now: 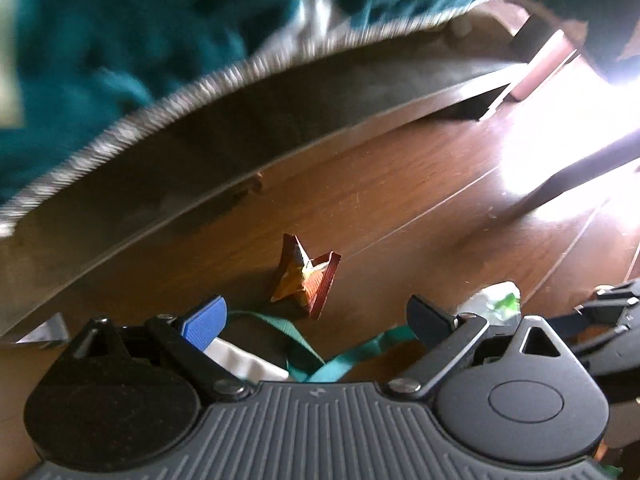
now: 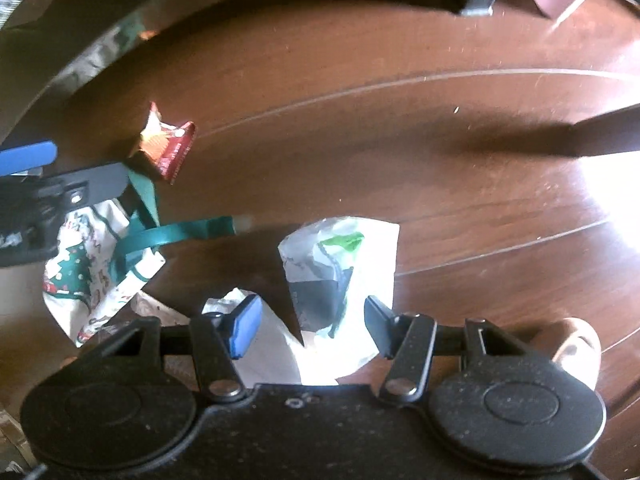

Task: Collect trash
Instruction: 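Grasp the brown snack wrapper with left gripper while right gripper grasps the white-green plastic bag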

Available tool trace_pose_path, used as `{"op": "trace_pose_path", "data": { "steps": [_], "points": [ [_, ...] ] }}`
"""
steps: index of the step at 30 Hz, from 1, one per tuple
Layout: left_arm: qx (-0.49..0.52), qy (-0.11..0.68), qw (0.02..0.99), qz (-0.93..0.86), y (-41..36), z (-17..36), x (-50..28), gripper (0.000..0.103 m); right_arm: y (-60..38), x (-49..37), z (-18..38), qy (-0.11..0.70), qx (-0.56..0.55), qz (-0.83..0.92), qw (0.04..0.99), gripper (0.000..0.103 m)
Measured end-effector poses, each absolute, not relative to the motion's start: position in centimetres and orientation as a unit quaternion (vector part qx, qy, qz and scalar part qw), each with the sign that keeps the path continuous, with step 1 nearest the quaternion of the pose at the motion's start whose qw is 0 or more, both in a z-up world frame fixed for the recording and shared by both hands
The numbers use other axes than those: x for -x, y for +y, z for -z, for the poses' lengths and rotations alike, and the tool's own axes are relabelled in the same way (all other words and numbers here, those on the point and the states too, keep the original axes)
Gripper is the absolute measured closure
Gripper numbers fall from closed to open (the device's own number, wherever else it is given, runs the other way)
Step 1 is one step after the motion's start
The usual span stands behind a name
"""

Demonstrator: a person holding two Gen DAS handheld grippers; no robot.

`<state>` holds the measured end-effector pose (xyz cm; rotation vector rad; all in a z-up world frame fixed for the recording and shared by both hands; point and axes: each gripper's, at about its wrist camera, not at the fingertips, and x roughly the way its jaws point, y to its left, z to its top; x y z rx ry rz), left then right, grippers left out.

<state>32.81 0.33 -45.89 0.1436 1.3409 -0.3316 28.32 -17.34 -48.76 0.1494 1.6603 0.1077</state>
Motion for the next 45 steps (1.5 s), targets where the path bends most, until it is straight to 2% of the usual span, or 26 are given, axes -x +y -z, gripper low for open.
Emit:
{"op": "trace_pose_path", "data": {
  "steps": [12, 16, 18, 20, 23, 24, 25, 26, 27, 31, 32, 39, 45],
  "points": [
    [-0.063, 0.641, 0.753, 0.136, -0.4, 52.3, -35.2, 0.008, -18.1, -28.8, 53.3, 0.748, -0.067, -0.031, 0.66, 0.048],
    [-0.066, 0.649, 0.745, 0.137, -0.8, 53.4, -35.3, 0.029, -17.7, -28.7, 53.6, 0.744, -0.055, -0.036, 0.665, 0.048],
    [-0.063, 0.65, 0.745, 0.135, -0.8, 53.7, -35.3, 0.033, -17.6, -28.7, 53.7, 0.741, -0.047, -0.036, 0.668, 0.05],
    [-0.061, 0.651, 0.744, 0.135, -0.9, 53.9, -35.3, 0.041, -17.3, -28.6, 53.8, 0.74, -0.032, -0.032, 0.671, 0.057],
    [-0.061, 0.647, 0.747, 0.137, -0.9, 53.9, -35.4, 0.046, -16.9, -28.6, 53.8, 0.739, -0.018, -0.03, 0.673, 0.064],
    [-0.06, 0.647, 0.747, 0.138, -0.8, 53.9, -35.5, 0.048, -16.8, -28.7, 53.8, 0.738, -0.013, -0.03, 0.674, 0.072],
    [-0.058, 0.646, 0.748, 0.138, -0.7, 53.8, -35.5, 0.056, -16.7, -28.7, 53.7, 0.737, -0.005, -0.029, 0.675, 0.079],
    [-0.057, 0.646, 0.749, 0.138, -0.4, 53.6, -35.5, 0.065, -16.6, -28.8, 53.5, 0.737, -0.002, -0.031, 0.676, 0.081],
    [-0.056, 0.647, 0.748, 0.138, -0.3, 53.6, -35.4, 0.068, -16.5, -28.8, 53.4, 0.737, 0.002, -0.034, 0.675, 0.084],
    [-0.053, 0.645, 0.75, 0.137, 0.1, 53.2, -35.5, 0.069, -15.8, -28.9, 52.7, 0.735, 0.018, -0.045, 0.676, 0.099],
    [-0.05, 0.644, 0.751, 0.139, 0.1, 52.9, -35.4, 0.07, -15.6, -28.9, 52.3, 0.731, 0.019, -0.047, 0.68, 0.1],
    [-0.067, 0.631, 0.755, 0.164, 0.1, 49.2, -34.4, 0.07, -14.6, -28.8, 47.7, 0.706, 0.036, -0.044, 0.706, 0.101],
    [-0.076, 0.617, 0.764, 0.172, 0.3, 43.2, -33.1, 0.07, -14.5, -29.1, 41.3, 0.679, 0.038, -0.049, 0.731, 0.101]
  ]
}}
